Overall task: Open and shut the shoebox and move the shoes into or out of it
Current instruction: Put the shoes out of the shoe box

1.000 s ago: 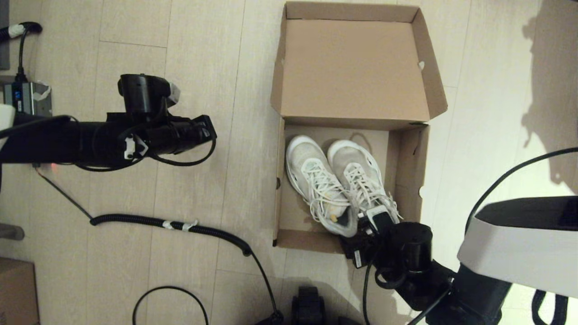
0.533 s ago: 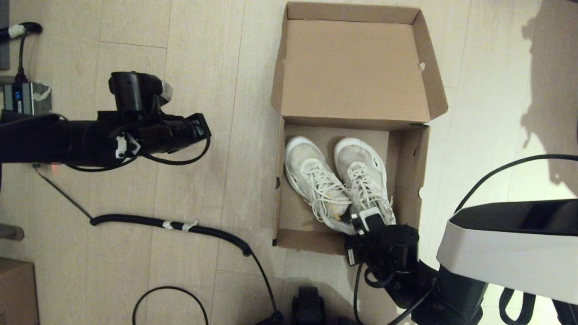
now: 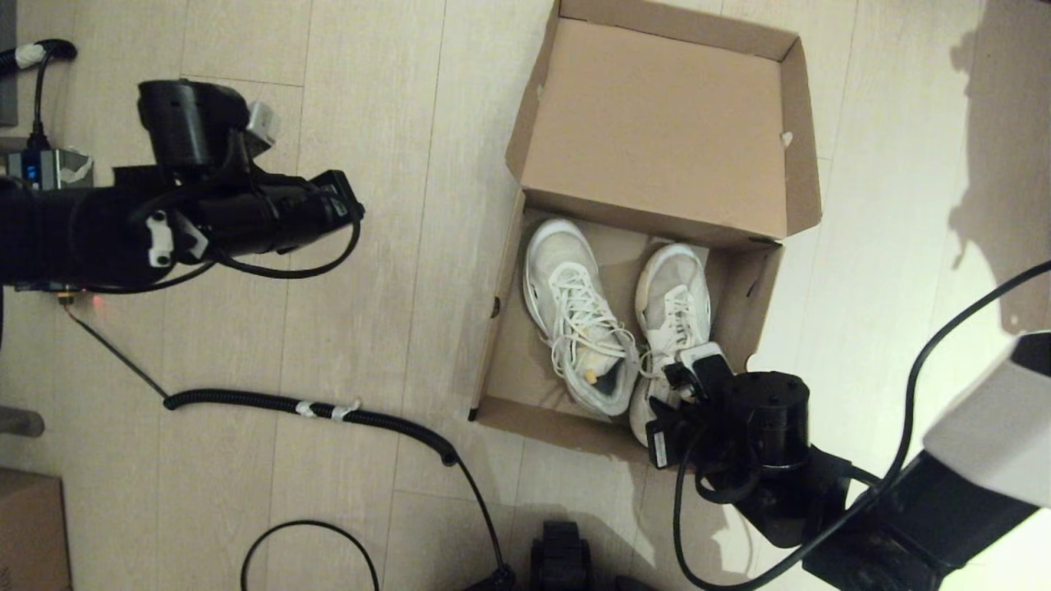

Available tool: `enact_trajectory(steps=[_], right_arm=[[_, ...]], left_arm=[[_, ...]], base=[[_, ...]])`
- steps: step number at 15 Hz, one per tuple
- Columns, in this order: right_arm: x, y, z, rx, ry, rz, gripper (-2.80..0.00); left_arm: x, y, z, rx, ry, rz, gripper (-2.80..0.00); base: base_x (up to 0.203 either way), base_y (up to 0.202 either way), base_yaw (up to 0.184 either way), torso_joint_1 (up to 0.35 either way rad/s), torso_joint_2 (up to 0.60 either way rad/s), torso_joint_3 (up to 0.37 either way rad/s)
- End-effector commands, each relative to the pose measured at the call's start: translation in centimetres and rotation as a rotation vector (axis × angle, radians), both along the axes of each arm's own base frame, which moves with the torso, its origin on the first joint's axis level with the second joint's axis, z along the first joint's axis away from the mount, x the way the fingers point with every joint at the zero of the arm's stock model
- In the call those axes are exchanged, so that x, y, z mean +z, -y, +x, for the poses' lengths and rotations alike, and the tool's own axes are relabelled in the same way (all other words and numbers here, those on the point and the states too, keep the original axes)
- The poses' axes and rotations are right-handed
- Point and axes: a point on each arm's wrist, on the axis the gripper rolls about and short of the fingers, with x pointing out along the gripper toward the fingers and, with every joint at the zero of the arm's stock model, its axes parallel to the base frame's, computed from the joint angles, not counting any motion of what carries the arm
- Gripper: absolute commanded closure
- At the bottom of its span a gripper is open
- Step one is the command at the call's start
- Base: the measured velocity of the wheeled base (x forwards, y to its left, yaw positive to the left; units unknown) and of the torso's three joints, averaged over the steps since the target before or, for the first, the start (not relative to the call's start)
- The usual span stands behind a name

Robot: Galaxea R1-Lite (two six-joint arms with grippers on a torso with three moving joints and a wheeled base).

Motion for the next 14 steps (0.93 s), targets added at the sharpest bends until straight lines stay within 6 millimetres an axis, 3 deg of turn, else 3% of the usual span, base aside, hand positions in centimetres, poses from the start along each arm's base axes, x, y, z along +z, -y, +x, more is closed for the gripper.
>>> enact_trajectory(steps=[1, 5, 8, 12, 14], right_arm=[[4.1, 0.7, -2.3, 0.034, 0.023, 0.063, 0.0], [8.0, 2.5, -6.9, 0.163, -0.171, 0.168, 0.0], [10.5, 4.1, -9.4, 0.199, -0.218, 0.226, 0.0], [13.1, 5.8, -11.4, 0.206, -0.182, 0.262, 0.0], [15.5, 7.5, -12.2, 0.176, -0.085, 0.31, 0.0]], left_arm=[[2.4, -0.5, -2.8, 0.0, 0.059, -0.013, 0.0], [5.2, -2.0, -8.0, 0.02, 0.08, -0.016, 0.0], [6.4, -3.0, -10.7, 0.039, 0.08, -0.015, 0.0], [6.8, -3.3, -12.0, 0.046, 0.075, -0.014, 0.0], [6.5, -3.7, -12.0, 0.059, 0.064, -0.012, 0.0]], base=[[0.0, 0.0, 0.0, 0.0, 0.0, 0.0], [0.0, 0.0, 0.0, 0.0, 0.0, 0.0], [0.0, 0.0, 0.0, 0.0, 0.0, 0.0], [0.0, 0.0, 0.0, 0.0, 0.0, 0.0], [0.0, 0.0, 0.0, 0.0, 0.0, 0.0]])
